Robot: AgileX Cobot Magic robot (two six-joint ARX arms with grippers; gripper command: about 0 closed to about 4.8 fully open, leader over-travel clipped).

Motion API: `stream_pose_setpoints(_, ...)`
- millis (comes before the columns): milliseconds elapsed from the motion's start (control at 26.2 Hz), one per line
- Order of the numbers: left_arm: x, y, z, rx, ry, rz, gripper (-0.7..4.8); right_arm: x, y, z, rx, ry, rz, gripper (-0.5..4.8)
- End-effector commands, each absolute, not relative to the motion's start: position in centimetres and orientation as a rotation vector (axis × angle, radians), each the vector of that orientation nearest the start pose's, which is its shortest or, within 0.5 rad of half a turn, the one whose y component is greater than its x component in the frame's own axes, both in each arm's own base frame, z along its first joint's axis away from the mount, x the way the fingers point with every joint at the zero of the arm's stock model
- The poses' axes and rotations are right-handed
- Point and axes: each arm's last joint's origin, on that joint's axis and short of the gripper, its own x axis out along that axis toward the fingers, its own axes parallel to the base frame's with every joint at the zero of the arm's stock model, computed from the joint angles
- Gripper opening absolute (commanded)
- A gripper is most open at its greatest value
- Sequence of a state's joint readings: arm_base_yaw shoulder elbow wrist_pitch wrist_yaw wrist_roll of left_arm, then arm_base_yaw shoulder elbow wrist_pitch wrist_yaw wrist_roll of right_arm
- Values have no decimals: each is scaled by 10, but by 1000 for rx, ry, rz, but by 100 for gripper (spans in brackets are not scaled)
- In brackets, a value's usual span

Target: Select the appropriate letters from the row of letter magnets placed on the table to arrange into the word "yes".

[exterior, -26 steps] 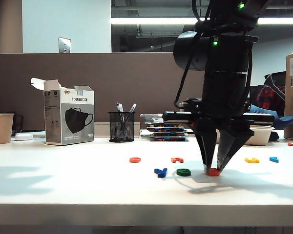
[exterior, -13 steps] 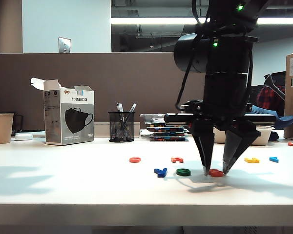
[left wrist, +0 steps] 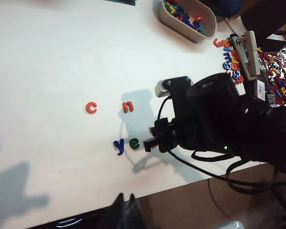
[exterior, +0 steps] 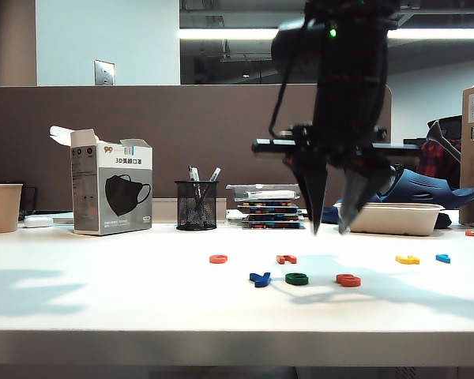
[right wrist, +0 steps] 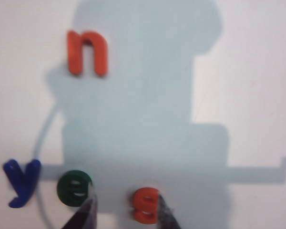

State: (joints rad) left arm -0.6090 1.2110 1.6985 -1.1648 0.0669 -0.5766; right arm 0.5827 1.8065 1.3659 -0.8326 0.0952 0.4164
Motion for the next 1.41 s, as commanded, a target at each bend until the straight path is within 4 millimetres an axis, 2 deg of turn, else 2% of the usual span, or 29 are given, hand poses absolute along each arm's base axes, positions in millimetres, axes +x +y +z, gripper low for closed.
stream_pose_setpoints(38,155,-110,460,-350,812,-440,-5,303,196,238,-82,1232,159,144)
stream_pose_setpoints(115,155,-110,460,-350,812,-440,-5,305,197,250,-98,1216,179,144)
stream_pose_setpoints(153,155,-110,460,-350,812,-440,-5,307,198,264,-116,1197,190,135)
stream_pose_setpoints(191,155,-110,460,-350,812,-440,-5,308,198,270,-129,1186,186,109)
stream_pose_setpoints(229,155,-110,460,-350,812,-440,-5,308,197,283,-152,1162,185,54)
stream_pose_setpoints(306,155,-110,460,-350,812,-440,-5,308,196,295,-164,1135,185,24)
stream_pose_setpoints(382,155,-110,460,-350,812,-439,-5,305,188,325,-179,1045,156,6)
stream_pose_setpoints(420,155,-110,460,-350,811,-440,-5,304,184,334,-166,1021,151,-1)
stream_pose_setpoints(459,155,-110,460,-350,812,-440,-5,300,177,349,-142,979,150,-1)
stream_pose_setpoints(573,155,-110,460,-350,812,-440,-5,292,157,374,-113,901,141,-1)
stream_pose_setpoints(611,155,-110,460,-350,812,-440,-5,285,143,387,-108,862,134,-1)
stream_pose_setpoints(764,155,-110,460,-350,812,-440,-5,269,116,412,-92,787,109,-1)
stream_pose_setpoints(879,155,-110,460,-350,812,-440,-5,245,81,440,-34,682,44,-1)
stream_pose_setpoints(1032,155,-110,460,-350,811,-440,-5,217,46,463,-13,582,-24,-1)
stream_pose_setpoints(1185,155,-110,460,-350,811,-440,-5,198,22,474,21,527,-68,-1)
stream_pose_setpoints(1299,155,-110,460,-350,812,-439,-5,176,-1,485,61,469,-151,-1)
stream_pose_setpoints(1414,155,-110,460,-350,812,-440,-5,161,-12,489,92,440,-160,-1)
